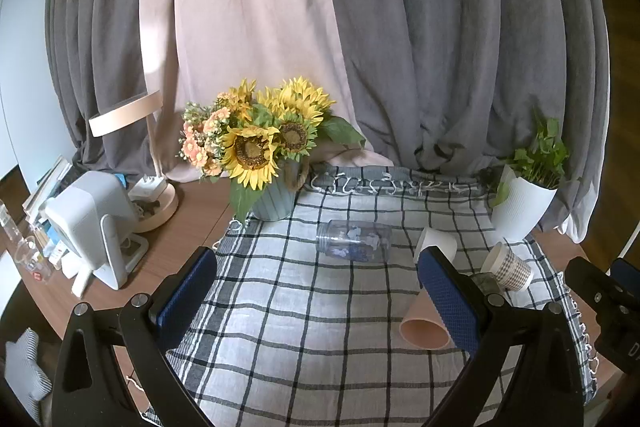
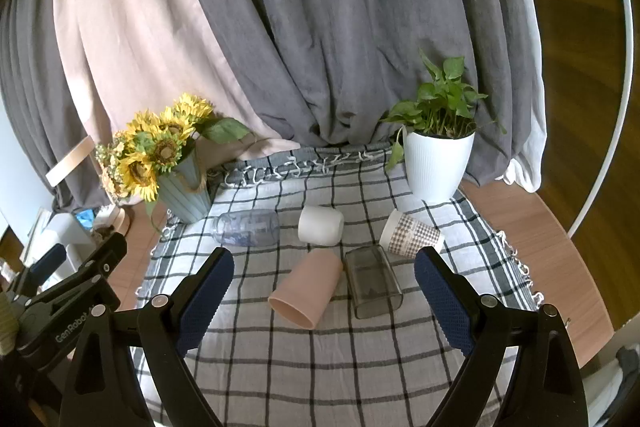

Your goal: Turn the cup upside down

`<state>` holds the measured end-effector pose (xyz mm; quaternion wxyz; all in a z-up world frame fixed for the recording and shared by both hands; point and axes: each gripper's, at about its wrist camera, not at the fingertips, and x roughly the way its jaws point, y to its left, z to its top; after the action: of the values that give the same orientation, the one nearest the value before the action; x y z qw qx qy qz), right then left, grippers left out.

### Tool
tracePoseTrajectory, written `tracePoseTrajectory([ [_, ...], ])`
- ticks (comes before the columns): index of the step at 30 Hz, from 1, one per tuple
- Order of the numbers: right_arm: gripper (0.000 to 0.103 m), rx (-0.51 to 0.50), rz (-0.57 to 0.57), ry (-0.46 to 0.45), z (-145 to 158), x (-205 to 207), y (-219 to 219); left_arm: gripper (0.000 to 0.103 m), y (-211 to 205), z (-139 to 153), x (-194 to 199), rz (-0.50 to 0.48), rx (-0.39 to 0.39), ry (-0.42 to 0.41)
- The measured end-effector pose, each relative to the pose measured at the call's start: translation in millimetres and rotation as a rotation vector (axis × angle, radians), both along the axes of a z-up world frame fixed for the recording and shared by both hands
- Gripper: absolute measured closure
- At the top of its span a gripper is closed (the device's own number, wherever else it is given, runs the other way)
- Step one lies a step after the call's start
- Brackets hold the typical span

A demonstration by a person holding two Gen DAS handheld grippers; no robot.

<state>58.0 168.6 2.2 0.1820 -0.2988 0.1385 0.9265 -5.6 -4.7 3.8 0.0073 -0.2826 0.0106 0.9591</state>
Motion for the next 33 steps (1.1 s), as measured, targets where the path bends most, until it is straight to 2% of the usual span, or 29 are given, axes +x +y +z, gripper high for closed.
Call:
tracePoseTrajectory([
  [33,0.011,0.005,-0.004,0.002,-1.4,2.2,-1.5,0.0,-3.8,-2.1,-1.5,-0.013,0.009,-0.014],
])
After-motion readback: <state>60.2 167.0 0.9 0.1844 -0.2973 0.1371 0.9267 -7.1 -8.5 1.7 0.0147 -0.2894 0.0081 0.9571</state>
